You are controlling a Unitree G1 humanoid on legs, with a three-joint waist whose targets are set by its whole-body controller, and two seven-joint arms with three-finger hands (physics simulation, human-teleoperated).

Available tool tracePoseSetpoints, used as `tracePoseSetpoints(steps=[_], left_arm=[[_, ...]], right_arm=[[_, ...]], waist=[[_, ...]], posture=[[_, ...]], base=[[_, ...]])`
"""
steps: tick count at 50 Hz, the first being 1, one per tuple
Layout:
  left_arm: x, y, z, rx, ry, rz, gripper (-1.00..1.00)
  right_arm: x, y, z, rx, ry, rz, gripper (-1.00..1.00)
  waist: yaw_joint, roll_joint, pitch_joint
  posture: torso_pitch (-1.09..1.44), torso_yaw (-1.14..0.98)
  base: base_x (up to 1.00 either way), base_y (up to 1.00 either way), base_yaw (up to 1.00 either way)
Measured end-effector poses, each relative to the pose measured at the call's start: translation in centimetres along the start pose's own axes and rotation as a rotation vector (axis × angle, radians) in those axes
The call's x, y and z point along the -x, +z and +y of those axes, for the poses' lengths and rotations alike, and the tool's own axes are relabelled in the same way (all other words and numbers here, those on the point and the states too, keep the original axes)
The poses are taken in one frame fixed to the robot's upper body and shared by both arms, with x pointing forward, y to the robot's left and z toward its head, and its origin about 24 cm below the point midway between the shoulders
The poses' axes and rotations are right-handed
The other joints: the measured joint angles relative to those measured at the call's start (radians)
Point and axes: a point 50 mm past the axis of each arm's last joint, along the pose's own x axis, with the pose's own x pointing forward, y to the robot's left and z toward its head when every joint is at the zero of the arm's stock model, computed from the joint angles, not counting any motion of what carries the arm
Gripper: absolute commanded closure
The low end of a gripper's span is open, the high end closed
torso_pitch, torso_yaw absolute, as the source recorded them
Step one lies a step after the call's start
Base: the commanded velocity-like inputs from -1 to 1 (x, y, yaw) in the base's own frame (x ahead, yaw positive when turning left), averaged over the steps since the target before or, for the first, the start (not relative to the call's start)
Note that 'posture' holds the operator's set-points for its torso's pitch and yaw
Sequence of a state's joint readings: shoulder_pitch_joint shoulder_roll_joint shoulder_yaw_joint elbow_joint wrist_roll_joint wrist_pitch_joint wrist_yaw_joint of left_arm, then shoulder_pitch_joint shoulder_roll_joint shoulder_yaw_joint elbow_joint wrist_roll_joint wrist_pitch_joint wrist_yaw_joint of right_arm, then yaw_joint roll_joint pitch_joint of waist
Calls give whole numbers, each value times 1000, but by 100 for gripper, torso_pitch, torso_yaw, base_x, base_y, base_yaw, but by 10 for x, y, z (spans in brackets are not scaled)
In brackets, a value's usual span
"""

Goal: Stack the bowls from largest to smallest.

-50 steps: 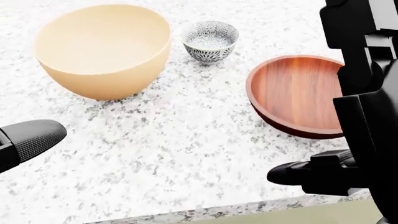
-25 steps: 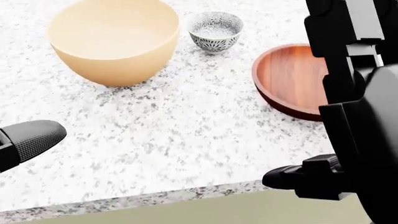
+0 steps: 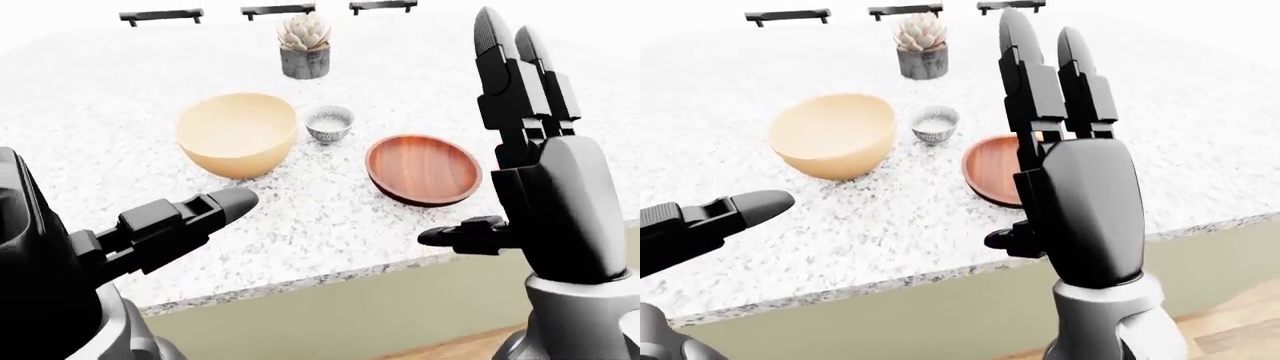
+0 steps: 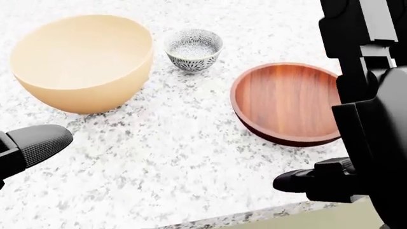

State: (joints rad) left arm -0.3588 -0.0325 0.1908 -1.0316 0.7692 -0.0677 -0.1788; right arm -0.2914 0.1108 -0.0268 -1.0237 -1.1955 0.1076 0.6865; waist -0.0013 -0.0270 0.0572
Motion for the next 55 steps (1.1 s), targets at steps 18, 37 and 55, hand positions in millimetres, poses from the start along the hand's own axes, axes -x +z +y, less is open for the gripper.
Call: tracePoseSetpoints(steps=[18, 37, 55], left_arm=[[-1, 0, 4, -11, 19, -3, -100], [1, -1, 1, -1, 5, 16, -100], [-1, -1, 2, -8, 7, -1, -100]], right_arm=[[0, 6, -2, -6, -14, -34, -100], [-2, 2, 2, -26, 2, -16, -100], [-3, 5, -5, -16, -21, -29, -100]], waist=[[12, 30, -3], [-13, 31, -15], [-8, 36, -15]], posture=[[0, 0], [0, 0], [0, 0]], base=[[18, 0, 0], [6, 0, 0], [0, 0, 0]])
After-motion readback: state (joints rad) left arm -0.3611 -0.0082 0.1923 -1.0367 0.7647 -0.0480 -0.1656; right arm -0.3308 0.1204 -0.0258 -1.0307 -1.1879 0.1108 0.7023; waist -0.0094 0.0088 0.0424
